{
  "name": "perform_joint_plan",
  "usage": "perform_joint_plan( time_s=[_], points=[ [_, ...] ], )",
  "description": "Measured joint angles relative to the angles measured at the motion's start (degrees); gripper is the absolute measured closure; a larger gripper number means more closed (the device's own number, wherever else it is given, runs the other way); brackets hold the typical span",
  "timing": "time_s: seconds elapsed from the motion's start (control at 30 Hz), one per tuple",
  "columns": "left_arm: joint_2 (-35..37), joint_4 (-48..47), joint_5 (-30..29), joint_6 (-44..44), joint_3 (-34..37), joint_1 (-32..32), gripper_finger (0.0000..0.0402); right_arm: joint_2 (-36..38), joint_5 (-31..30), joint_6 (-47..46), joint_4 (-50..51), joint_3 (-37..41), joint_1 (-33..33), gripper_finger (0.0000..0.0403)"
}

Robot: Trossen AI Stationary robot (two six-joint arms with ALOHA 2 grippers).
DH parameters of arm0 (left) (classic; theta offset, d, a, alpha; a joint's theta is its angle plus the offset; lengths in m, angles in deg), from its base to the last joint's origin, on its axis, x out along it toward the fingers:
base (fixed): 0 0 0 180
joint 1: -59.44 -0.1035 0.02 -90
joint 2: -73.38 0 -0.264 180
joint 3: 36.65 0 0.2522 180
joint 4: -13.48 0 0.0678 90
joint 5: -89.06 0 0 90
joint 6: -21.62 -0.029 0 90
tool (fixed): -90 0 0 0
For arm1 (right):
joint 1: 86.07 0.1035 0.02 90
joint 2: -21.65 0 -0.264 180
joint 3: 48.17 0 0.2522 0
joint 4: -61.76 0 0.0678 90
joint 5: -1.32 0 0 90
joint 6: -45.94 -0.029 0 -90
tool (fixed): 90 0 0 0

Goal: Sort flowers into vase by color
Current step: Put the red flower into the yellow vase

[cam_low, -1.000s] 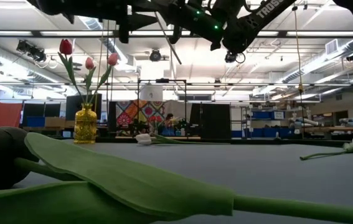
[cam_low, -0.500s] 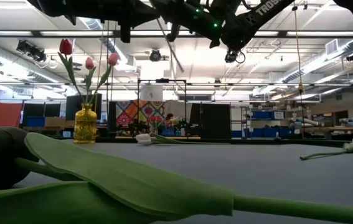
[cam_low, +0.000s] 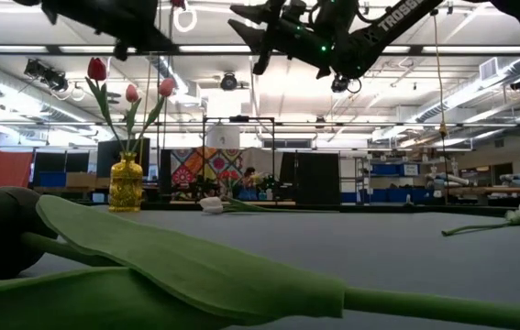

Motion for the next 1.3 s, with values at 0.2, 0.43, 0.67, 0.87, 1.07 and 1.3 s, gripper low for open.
perform_joint_plan(
  time_s=[0.2,0.43,0.67,0.87,1.07,1.3],
  points=[
    [2.5,-3.3,0.1,-3.5,0.0,-10.3,0.04,0.0,2.0,-0.2,1.2,0.0,-0.5,0.0274],
    [4.1,-8.0,0.2,-3.2,0.0,-18.7,0.04,0.0,3.8,-0.2,1.5,0.0,-0.6,0.0274],
    [4.1,-9.7,1.4,-3.1,0.0,-20.2,0.04,0.0,4.7,0.5,2.5,0.0,-1.9,0.0274],
    [4.1,-9.0,1.5,-4.0,0.0,-20.2,0.04,0.0,5.4,0.6,3.5,0.0,-3.1,0.0274],
    [4.1,-8.6,0.2,-6.8,0.0,-20.2,0.04,0.0,7.0,0.7,4.0,0.0,-3.9,0.0274],
    [4.1,-6.7,0.0,-12.2,0.0,-19.4,0.0399,0.0,7.7,0.8,4.5,0.0,-4.4,0.0274]
  ],
)
